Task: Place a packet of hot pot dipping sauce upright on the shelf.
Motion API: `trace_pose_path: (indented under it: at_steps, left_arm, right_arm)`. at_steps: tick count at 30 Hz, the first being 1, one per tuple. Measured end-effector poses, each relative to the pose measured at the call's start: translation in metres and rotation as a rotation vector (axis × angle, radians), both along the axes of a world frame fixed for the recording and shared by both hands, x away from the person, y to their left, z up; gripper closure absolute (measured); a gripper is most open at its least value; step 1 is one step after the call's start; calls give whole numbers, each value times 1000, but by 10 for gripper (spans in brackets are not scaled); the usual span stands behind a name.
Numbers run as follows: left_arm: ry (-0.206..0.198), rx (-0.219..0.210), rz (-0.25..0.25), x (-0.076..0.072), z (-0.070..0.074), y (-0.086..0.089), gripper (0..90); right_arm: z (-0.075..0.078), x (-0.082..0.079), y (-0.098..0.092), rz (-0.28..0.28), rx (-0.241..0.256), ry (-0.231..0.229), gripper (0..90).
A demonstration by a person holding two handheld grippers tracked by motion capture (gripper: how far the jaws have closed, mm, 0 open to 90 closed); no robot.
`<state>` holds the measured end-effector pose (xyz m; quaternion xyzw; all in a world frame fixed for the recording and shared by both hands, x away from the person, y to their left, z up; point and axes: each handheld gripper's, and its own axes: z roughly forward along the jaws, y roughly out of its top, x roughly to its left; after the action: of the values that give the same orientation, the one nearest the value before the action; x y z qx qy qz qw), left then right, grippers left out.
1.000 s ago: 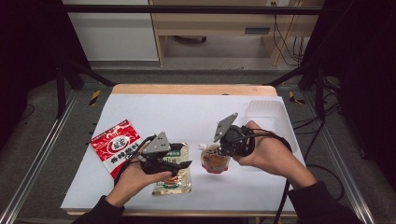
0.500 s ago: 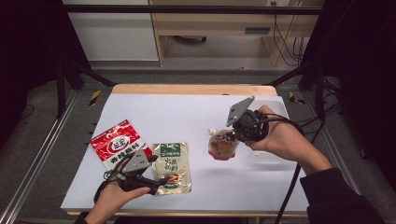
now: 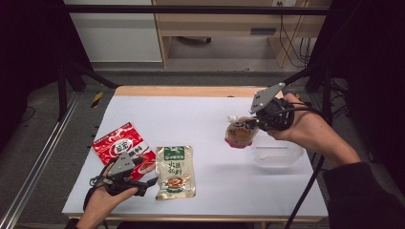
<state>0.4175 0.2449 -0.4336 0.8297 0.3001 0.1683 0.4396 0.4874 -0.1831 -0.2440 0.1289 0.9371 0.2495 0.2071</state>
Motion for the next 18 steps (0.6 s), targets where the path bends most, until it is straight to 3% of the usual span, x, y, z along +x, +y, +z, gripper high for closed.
trace_pose_path:
  at_steps: [6,10,13,18]
  left_arm:
    - [-14,46,10,-10,-8,6,108]
    - [14,36,26,-11,-15,7,114]
    - [1,35,17,-12,-13,5,114]
    - [-7,27,32,-12,-11,10,114]
  right_arm:
    - [6,-1,-22,-24,13,-20,900]
    - [5,-6,-36,-42,23,-42,900]
    - [4,-8,-45,-58,40,-37,900]
    - [-6,-10,-59,-76,19,-36,900]
